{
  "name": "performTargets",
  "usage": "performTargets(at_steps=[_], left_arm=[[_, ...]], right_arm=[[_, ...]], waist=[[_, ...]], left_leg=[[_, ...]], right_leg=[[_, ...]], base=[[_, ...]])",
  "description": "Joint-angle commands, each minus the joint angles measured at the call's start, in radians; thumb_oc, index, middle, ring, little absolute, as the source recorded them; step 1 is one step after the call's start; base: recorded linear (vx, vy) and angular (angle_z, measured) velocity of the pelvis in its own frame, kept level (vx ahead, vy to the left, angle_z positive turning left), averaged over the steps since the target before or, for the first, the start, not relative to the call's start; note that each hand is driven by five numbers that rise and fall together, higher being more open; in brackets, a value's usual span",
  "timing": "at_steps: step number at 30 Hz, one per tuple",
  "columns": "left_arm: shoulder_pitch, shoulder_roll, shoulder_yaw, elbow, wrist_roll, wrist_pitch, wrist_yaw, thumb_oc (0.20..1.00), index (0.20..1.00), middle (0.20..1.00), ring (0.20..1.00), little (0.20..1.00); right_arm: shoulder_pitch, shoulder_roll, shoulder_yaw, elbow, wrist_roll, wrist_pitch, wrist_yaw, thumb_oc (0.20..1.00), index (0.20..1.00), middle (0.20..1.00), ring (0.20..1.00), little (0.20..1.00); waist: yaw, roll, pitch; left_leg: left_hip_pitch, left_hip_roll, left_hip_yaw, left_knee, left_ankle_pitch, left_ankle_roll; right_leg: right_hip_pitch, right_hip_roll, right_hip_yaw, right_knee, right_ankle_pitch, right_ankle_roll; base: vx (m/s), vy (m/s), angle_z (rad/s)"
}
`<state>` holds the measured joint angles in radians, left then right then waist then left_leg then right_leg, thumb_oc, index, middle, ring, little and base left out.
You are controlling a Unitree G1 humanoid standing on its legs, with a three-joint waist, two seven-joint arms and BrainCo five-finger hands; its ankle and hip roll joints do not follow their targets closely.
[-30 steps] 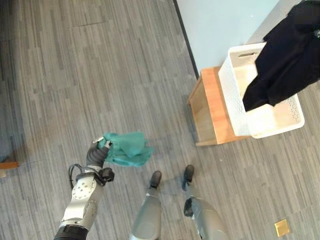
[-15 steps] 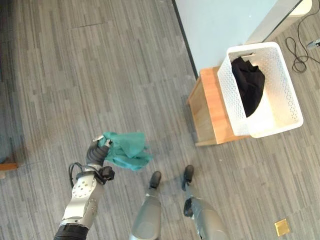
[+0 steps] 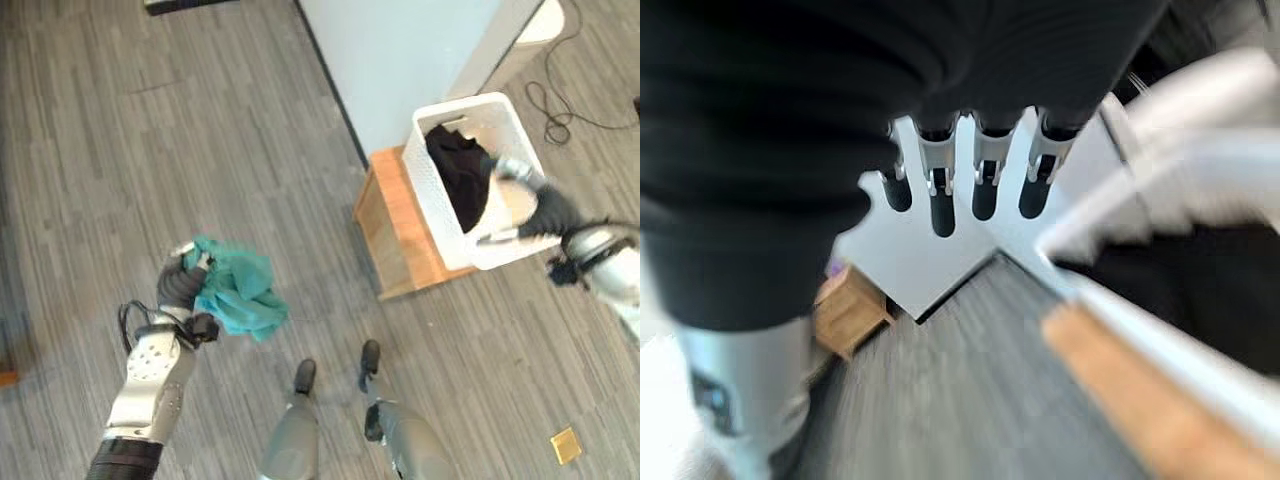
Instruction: Pick up bed clothes into laundry basket.
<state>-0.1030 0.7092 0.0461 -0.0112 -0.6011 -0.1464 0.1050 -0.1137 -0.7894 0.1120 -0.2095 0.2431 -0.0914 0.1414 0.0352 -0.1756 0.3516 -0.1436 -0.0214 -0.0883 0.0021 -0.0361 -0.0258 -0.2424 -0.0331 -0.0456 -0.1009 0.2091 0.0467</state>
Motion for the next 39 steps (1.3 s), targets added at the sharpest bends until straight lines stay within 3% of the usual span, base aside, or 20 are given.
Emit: performTargets(at_steps=[1, 5, 8, 13, 15, 24, 25, 26, 27, 34, 39], left_arm=[[-0.079, -0.013, 0.014, -0.001, 0.041, -0.07, 0.001, 0.2, 0.2, 0.2, 0.2, 0.2], [-0.146, 0.019, 0.018, 0.006, 0.056, -0.082, 0.014, 0.2, 0.2, 0.2, 0.2, 0.2], [-0.209, 0.068, 0.021, 0.013, 0.078, -0.094, 0.035, 0.2, 0.2, 0.2, 0.2, 0.2], [-0.289, 0.111, 0.002, 0.004, 0.101, -0.111, 0.067, 0.2, 0.2, 0.2, 0.2, 0.2], [-0.332, 0.126, -0.028, -0.009, 0.107, -0.111, 0.085, 0.2, 0.2, 0.2, 0.2, 0.2], [-0.336, 0.128, -0.031, -0.007, 0.107, -0.112, 0.086, 0.2, 0.2, 0.2, 0.2, 0.2], [-0.36, 0.129, -0.053, -0.014, 0.102, -0.112, 0.092, 0.2, 0.2, 0.2, 0.2, 0.2], [-0.472, 0.146, -0.156, 0.0, 0.087, -0.106, 0.11, 0.2, 0.2, 0.2, 0.2, 0.2], [-0.658, 0.155, -0.326, 0.048, 0.03, -0.117, 0.099, 0.2, 0.2, 0.2, 0.2, 0.2], [-0.809, 0.147, -0.453, 0.063, -0.005, -0.133, 0.103, 0.2, 0.2, 0.2, 0.2, 0.2], [-0.873, 0.13, -0.51, 0.065, -0.02, -0.138, 0.096, 0.2, 0.2, 0.2, 0.2, 0.2]], right_arm=[[-0.034, 0.028, 0.012, 0.06, 0.093, -0.014, 0.048, 1.0, 1.0, 1.0, 1.0, 1.0], [0.086, 0.183, 0.006, 0.09, 0.063, 0.007, 0.032, 1.0, 1.0, 1.0, 1.0, 1.0], [0.112, 0.228, 0.009, 0.073, 0.013, -0.002, 0.014, 1.0, 1.0, 1.0, 1.0, 1.0], [0.104, 0.262, -0.005, 0.066, -0.035, -0.001, -0.043, 1.0, 1.0, 1.0, 1.0, 1.0], [0.072, 0.31, -0.008, 0.087, -0.036, 0.009, -0.121, 1.0, 1.0, 1.0, 1.0, 1.0], [0.069, 0.312, -0.008, 0.089, -0.036, 0.008, -0.123, 1.0, 1.0, 1.0, 1.0, 1.0], [0.042, 0.343, 0.017, 0.1, 0.004, 0.01, -0.146, 1.0, 1.0, 1.0, 1.0, 1.0], [-0.077, 0.391, 0.197, 0.183, 0.024, 0.039, -0.133, 1.0, 1.0, 1.0, 1.0, 1.0], [-0.304, 0.485, 0.43, 0.303, 0.017, 0.077, -0.117, 1.0, 1.0, 1.0, 1.0, 1.0], [-0.564, 0.588, 0.578, 0.529, 0.041, 0.109, -0.151, 1.0, 1.0, 1.0, 1.0, 1.0], [-0.642, 0.635, 0.622, 0.627, 0.069, 0.12, -0.16, 1.0, 1.0, 1.0, 1.0, 1.0]], waist=[[-0.011, 0.056, -0.088], [-0.034, 0.079, -0.131], [-0.05, 0.095, -0.16], [-0.071, 0.111, -0.197], [-0.078, 0.125, -0.216], [-0.076, 0.123, -0.214], [-0.078, 0.131, -0.219], [-0.069, 0.15, -0.231], [-0.044, 0.165, -0.239], [-0.01, 0.173, -0.246], [0.0, 0.174, -0.245]], left_leg=[[0.001, 0.027, 0.078, -0.089, 0.085, -0.023], [0.037, 0.029, 0.091, -0.089, 0.074, -0.021], [0.055, 0.032, 0.102, -0.089, 0.068, -0.019], [0.071, 0.033, 0.124, -0.089, 0.06, -0.015], [0.076, 0.031, 0.131, -0.089, 0.056, -0.012], [0.076, 0.031, 0.132, -0.089, 0.056, -0.012], [0.078, 0.03, 0.134, -0.089, 0.057, -0.011], [0.093, 0.028, 0.139, -0.089, 0.053, -0.009], [0.101, 0.025, 0.139, -0.089, 0.063, -0.01], [0.102, 0.02, 0.117, -0.089, 0.07, -0.012], [0.105, 0.018, 0.111, -0.089, 0.072, -0.012]], right_leg=[[0.124, -0.02, -0.041, 0.014, -0.168, 0.077], [0.154, -0.024, -0.033, 0.014, -0.17, 0.08], [0.163, -0.026, -0.025, 0.014, -0.169, 0.083], [0.163, -0.028, -0.009, 0.014, -0.164, 0.087], [0.163, -0.029, 0.002, 0.014, -0.16, 0.089], [0.163, -0.029, 0.003, 0.014, -0.16, 0.089], [0.164, -0.03, 0.005, 0.014, -0.159, 0.09], [0.179, -0.034, 0.01, 0.014, -0.16, 0.091], [0.192, -0.039, 0.006, 0.014, -0.154, 0.088], [0.207, -0.044, -0.009, 0.014, -0.16, 0.083], [0.215, -0.046, -0.017, 0.014, -0.161, 0.079]], base=[[0.0, 0.0, 0.0], [0.03, 0.016, -0.13], [0.03, 0.013, -0.13], [0.02, 0.012, -0.13], [0.01, 0.008, -0.02], [0.0, 0.0, -0.04], [0.0, 0.0, 0.0], [-0.05, 0.023, -0.01], [-0.05, 0.023, -0.03], [-0.02, -0.002, 0.14], [-0.01, 0.008, 0.13]])
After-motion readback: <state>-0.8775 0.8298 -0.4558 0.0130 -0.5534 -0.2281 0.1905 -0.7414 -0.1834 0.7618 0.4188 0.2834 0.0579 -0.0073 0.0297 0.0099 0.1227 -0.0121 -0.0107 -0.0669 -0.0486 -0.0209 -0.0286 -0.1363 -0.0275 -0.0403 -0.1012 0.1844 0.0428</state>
